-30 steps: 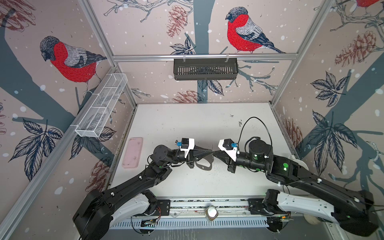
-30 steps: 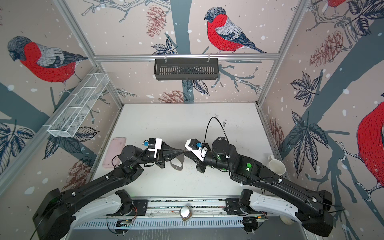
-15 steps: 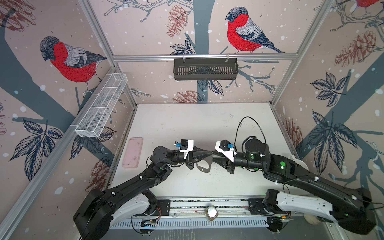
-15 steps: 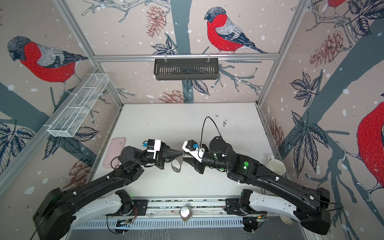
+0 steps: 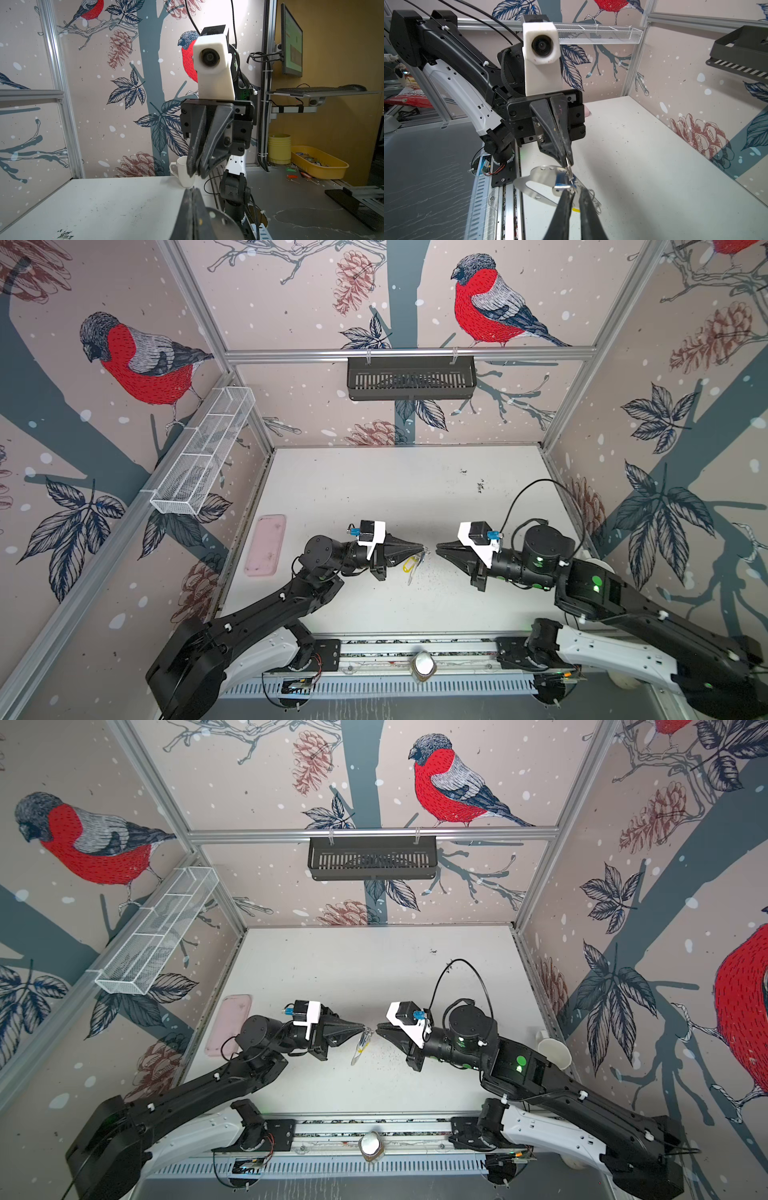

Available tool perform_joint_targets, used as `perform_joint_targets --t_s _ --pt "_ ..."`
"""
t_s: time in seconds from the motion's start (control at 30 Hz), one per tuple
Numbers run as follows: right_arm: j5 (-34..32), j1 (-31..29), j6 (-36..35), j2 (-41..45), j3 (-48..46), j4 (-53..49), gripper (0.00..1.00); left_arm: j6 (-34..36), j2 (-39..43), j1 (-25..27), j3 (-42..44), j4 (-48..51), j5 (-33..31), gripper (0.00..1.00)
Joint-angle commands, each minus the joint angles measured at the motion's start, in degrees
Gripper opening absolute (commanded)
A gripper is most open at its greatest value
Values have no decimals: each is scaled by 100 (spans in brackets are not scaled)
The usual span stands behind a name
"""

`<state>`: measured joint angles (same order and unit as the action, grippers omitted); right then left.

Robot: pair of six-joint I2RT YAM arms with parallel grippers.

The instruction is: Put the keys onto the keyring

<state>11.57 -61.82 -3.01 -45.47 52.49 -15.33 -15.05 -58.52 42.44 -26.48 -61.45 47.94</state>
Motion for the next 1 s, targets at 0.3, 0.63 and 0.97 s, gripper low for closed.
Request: perform_joint_targets --t_s 0.3,0.63,0.97 --pt "216 -6 -16 -379 -9 447 10 -99 -27 -7 -24 -407 117 0" --pt "191 -4 -64 -423 83 435 15 -165 -78 -7 -19 -490 191 0" --pt "225 -5 -112 -555 139 429 0 -224 -149 -14 -14 -598 233 0"
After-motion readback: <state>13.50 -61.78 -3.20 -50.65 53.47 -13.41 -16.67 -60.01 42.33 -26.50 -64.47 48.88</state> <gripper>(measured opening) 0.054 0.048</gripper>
